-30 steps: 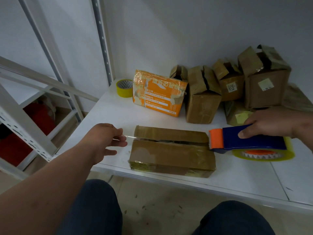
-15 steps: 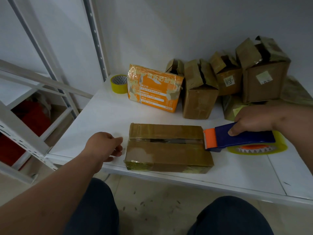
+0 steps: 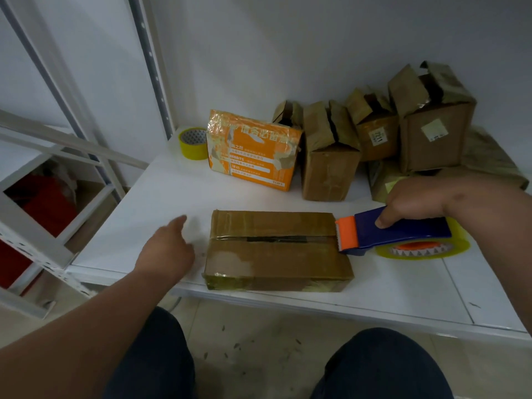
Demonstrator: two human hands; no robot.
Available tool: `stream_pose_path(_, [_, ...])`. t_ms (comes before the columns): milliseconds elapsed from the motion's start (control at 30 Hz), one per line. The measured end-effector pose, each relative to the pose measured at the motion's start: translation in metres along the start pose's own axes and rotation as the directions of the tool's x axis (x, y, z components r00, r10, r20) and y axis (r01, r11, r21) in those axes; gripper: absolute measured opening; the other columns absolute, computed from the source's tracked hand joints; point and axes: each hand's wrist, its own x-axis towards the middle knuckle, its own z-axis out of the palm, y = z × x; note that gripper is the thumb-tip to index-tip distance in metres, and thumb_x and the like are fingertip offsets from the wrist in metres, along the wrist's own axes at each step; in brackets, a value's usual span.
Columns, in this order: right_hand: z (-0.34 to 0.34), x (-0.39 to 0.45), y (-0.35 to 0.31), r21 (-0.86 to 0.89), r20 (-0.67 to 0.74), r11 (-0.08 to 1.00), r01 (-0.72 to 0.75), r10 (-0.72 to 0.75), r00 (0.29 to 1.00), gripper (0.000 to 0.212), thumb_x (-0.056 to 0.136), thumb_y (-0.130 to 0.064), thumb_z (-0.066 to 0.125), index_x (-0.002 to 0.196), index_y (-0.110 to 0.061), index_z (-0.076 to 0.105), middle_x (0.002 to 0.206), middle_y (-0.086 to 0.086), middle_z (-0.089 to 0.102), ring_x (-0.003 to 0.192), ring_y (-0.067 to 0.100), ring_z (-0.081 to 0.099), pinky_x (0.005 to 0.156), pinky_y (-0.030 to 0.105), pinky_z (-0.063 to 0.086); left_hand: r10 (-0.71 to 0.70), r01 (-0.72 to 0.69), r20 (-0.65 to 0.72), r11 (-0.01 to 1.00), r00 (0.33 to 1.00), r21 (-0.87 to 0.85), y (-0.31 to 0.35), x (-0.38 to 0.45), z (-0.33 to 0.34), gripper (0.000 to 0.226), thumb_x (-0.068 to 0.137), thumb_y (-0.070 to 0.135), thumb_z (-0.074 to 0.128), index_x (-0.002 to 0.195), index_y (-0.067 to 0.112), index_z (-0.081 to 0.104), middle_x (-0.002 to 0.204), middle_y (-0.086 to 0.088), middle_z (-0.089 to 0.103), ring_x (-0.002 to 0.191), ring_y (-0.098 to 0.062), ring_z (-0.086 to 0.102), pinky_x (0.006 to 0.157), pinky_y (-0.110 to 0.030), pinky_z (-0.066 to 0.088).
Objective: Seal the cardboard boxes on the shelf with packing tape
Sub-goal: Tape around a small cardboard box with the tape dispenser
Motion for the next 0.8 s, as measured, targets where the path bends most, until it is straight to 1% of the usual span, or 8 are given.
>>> stream_pose_path(67, [0.001,0.001,0.002,0.002,-0.007,1.0,0.005,-0.005,1.0,0.029,0.082,-0.046,0.069,0.077,-0.018,0.06,0.08,0.001,0.062,0.072,0.015,0.06,0.059,0.025,0.039,0.288,-0.299,-0.231,0.954,0.929,-0.013,0.012,-0.007,-0.002,0.049,0.099,0.022,0.045,0.147,0.017,0.04,0.14,-0.014,0.051,0.128,-0.03,0.047,0.107,-0.041,0.037])
stream_pose_path(100, [0.001,0.001,0.002,0.004,-0.009,1.0,0.007,-0.007,1.0,0.029,0.082,-0.046,0.069,0.077,-0.018,0.06,0.08,0.001,0.062,0.073,0.015,0.06,0.059,0.025,0.039,0.426,-0.427,-0.18,0.903,0.887,0.037,0.021,-0.01,-0.001,0.055,0.098,0.038,0.039,0.149,0.017,0.037,0.148,-0.012,0.043,0.136,-0.03,0.038,0.112,-0.039,0.029])
stream_pose_path(133, [0.001,0.001,0.002,0.007,-0.01,1.0,0.01,-0.01,1.0,0.029,0.082,-0.046,0.069,0.078,-0.018,0.06,0.08,0.001,0.061,0.073,0.015,0.06,0.058,0.025,0.039,0.524,-0.52,-0.023,0.849,0.851,0.098,0.032,-0.014,0.0,0.072,0.093,0.058,0.028,0.153,0.018,0.027,0.158,-0.007,0.028,0.145,-0.028,0.024,0.116,-0.038,0.018])
stream_pose_path(200, [0.001,0.0,0.002,0.008,-0.013,1.0,0.02,-0.019,1.0,0.03,0.082,-0.046,0.069,0.078,-0.018,0.059,0.08,0.001,0.06,0.072,0.015,0.059,0.058,0.024,0.038,0.498,-0.592,0.347,0.762,0.795,0.262,0.044,-0.021,0.011,0.103,0.075,0.085,0.007,0.156,0.022,-0.001,0.163,0.003,-0.008,0.15,-0.02,-0.01,0.12,-0.04,-0.001])
stream_pose_path(267, [0.003,0.0,0.005,0.01,-0.017,1.0,0.03,-0.03,0.999,0.031,0.083,-0.046,0.068,0.076,-0.018,0.057,0.078,0.0,0.058,0.072,0.015,0.058,0.057,0.024,0.037,0.4,-0.583,0.462,0.722,0.792,0.373,0.042,-0.021,0.017,0.115,0.064,0.093,0.004,0.153,0.023,-0.017,0.16,0.004,-0.024,0.146,-0.017,-0.025,0.119,-0.042,-0.01])
stream_pose_path(433, [0.008,0.001,0.01,0.044,-0.014,0.998,0.037,-0.037,0.999,0.03,0.083,-0.046,0.068,0.077,-0.019,0.058,0.079,0.0,0.059,0.073,0.016,0.059,0.057,0.023,0.038,0.41,-0.575,0.405,0.625,0.817,0.528,0.062,-0.021,0.012,0.128,0.055,0.1,0.029,0.154,0.026,-0.003,0.163,0.001,-0.006,0.15,-0.024,-0.007,0.119,-0.054,-0.005])
stream_pose_path(600, [0.007,0.001,0.011,0.05,-0.022,0.997,0.063,-0.062,0.998,0.03,0.081,-0.048,0.069,0.077,-0.02,0.058,0.078,0.0,0.059,0.073,0.015,0.059,0.057,0.024,0.038,0.429,-0.653,0.505,0.611,0.749,0.448,0.105,-0.024,0.042,0.139,0.051,0.098,0.047,0.149,0.032,-0.025,0.159,0.0,-0.028,0.145,-0.026,-0.027,0.115,-0.06,-0.014])
stream_pose_path(800, [0.01,-0.003,0.016,0.059,-0.027,0.992,0.109,-0.107,0.994,0.03,0.085,-0.047,0.066,0.08,-0.018,0.062,0.077,0.0,0.06,0.071,0.014,0.058,0.055,0.023,0.036,0.455,-0.648,0.468,0.612,0.757,0.453,0.115,-0.012,0.051,0.134,0.047,0.095,0.055,0.152,0.037,-0.006,0.161,0.003,0.0,0.147,-0.028,0.0,0.116,-0.054,0.01])
